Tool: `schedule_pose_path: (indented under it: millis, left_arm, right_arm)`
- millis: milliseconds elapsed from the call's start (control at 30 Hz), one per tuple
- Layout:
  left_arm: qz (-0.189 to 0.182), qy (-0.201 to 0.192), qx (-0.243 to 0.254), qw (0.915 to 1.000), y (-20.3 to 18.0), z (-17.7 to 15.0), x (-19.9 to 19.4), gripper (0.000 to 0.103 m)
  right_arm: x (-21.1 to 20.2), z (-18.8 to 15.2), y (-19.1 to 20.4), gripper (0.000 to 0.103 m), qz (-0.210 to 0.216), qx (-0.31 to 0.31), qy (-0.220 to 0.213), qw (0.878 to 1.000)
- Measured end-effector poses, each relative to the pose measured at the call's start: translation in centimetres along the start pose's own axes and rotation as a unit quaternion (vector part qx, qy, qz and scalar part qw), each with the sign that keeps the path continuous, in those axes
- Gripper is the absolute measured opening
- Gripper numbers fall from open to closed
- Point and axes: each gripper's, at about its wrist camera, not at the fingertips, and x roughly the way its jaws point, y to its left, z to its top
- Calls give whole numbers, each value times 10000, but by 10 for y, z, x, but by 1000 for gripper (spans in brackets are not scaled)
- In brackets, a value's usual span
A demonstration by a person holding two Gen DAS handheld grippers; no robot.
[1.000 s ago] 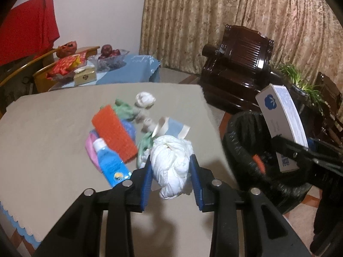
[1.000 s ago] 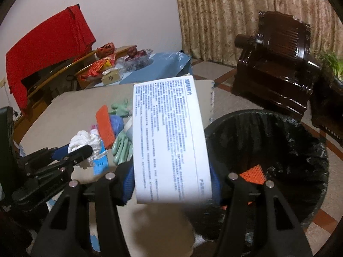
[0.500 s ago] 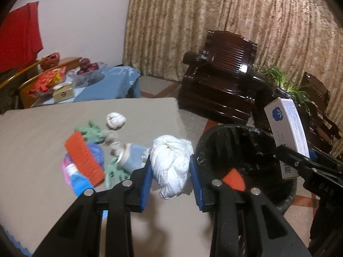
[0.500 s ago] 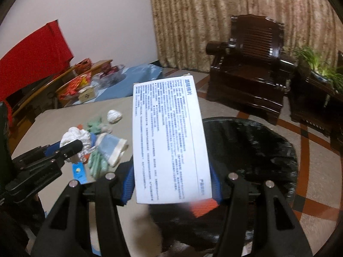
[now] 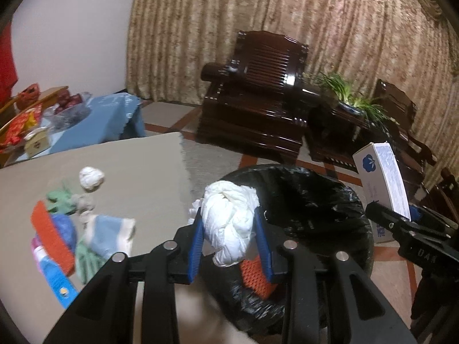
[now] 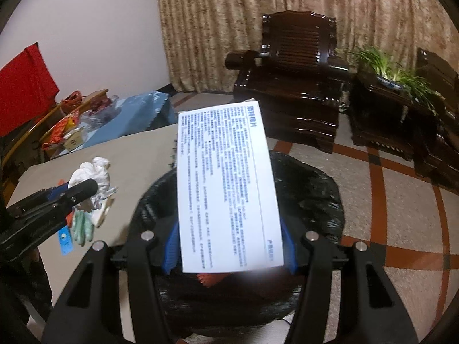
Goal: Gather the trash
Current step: 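Grasp the white tissue with the left tool while the right carries the leaflet to the bin, then drop the tissue and white box into the bin while the right releases the leaflet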
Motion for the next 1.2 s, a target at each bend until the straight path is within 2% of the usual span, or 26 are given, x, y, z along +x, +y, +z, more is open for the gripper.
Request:
schedule_pose_path:
  millis: [167, 233, 267, 333, 400, 500, 700, 967, 1200]
  left_arm:
    - [-172, 120, 145, 9997, -23, 6, 23, 34]
    - [-294, 173, 209, 9992, -31, 7, 30, 38]
    - [-353, 181, 223, 9990, -33, 8, 33, 43]
    - [-552, 223, 184, 9981, -36, 8, 36, 54]
    - [-638, 214, 109, 9977, -35, 8, 35, 69]
    - [-667, 141, 41, 9977, -29, 7, 29, 82]
    - [-205, -86, 40, 9997, -8, 4, 4, 97]
    - [595, -203, -117, 9980, 46, -20, -37, 97]
    - [1387, -207, -389, 9894, 109, -47, -65, 97]
  right_arm:
    - [9, -3, -15, 55, -127, 130, 55, 9998]
    - [13, -4, -20, 56, -224, 127, 70, 9996]
    - [15, -5, -21, 57, -280, 131, 88, 9995]
    - [19, -6, -27, 77, -383, 212, 95, 9990]
    - [17, -9, -31, 81, -485, 286, 14, 9984]
    - [16, -11, -35, 90, -526, 293, -24, 9982]
    - [11, -10, -32, 94, -399, 434, -75, 9982]
    - [15, -6, 1, 95, -200, 317, 14, 9993]
    - [28, -1, 51, 95, 203, -66, 120, 9997]
